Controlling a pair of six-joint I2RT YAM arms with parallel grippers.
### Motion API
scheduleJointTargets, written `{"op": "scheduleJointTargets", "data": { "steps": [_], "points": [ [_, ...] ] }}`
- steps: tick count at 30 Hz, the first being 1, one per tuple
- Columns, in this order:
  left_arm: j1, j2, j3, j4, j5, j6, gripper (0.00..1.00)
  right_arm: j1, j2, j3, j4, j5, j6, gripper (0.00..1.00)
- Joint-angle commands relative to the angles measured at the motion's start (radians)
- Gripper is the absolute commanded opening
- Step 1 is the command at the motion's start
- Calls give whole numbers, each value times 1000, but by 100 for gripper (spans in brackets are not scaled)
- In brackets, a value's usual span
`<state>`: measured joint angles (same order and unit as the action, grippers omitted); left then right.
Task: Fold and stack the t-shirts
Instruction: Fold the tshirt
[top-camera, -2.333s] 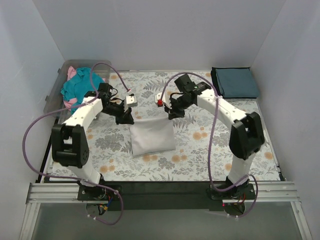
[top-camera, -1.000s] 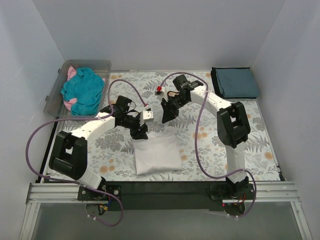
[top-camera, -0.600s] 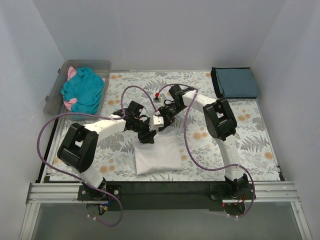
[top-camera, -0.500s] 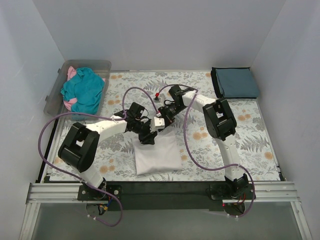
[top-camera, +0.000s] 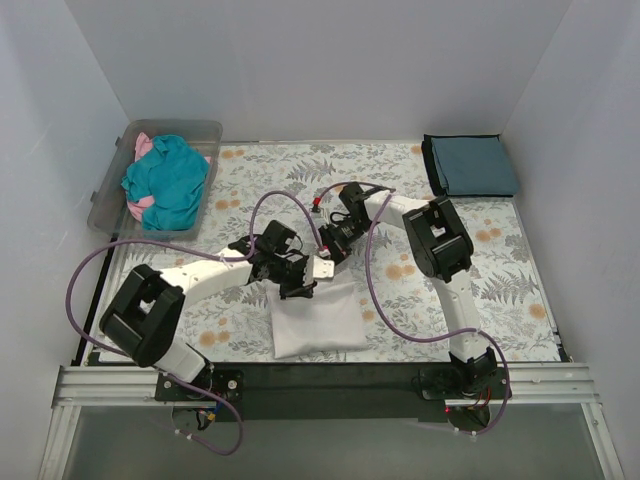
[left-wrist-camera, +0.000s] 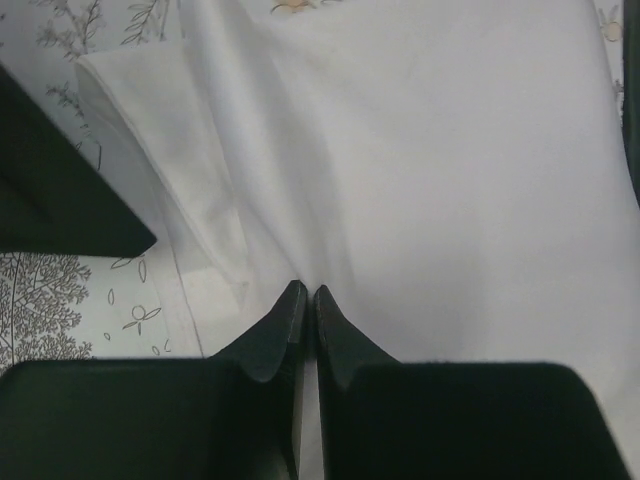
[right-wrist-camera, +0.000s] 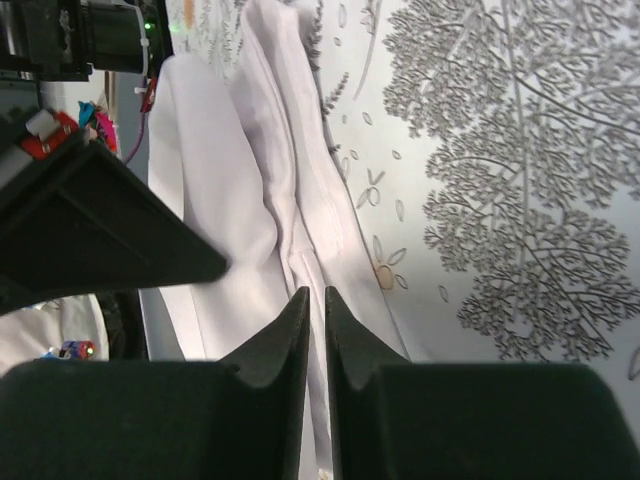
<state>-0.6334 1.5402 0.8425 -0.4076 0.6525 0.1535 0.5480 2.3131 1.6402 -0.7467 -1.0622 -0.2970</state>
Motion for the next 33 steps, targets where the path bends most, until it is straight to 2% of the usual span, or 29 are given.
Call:
{"op": "scheduleJointTargets", "data": {
  "steps": [1,8,22,33],
  "points": [
    [-58,-100,-37,9,-33,52,0,27,-84,18,17,-59,19,16],
    [-63,-138,-16,18,-60,9,0,96,-51,-25,27,-50,-5,15],
    [-61,-178,27,18,-143,24,0,107,37,-98,37,-45,-54,12],
    [-3,-115,73,50,-152,67,0,107,22,-99,41,-42,-50,12]
  ]
}}
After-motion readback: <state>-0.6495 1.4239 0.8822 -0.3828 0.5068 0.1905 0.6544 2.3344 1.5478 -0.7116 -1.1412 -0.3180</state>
